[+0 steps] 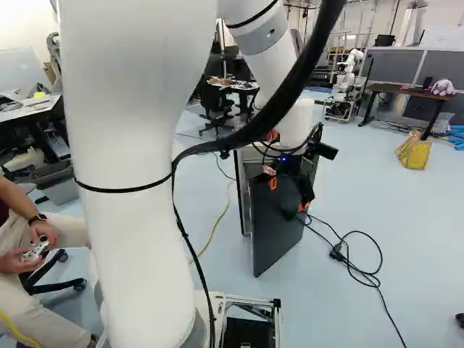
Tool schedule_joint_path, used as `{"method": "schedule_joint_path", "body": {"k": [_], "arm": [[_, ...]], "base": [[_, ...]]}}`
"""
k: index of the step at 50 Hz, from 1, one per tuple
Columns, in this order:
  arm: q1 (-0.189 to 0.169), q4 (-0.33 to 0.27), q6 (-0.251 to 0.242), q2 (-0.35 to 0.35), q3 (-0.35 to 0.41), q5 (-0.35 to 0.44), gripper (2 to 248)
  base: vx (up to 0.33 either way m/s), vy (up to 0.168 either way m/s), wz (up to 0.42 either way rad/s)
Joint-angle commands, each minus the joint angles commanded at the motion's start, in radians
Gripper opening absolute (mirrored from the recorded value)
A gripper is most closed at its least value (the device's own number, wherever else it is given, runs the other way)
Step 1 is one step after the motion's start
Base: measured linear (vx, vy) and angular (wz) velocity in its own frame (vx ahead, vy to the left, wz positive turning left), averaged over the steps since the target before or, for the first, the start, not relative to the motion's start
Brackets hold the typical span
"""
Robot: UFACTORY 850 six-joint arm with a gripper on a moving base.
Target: Grab a drink from the fridge
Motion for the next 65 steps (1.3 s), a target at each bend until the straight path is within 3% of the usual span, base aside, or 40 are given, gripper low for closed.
{"method": "schedule_joint_path", "body": {"k": [35,65], "arm": [[0.111,-0.009,0.000,0.019,0.024,0.000,247],[0.153,-0.044,0.000,-0.006,-0.008,0.016,247]], "base": [[0.000,0.000,0.000],[0.000,0.000,0.000]]}}
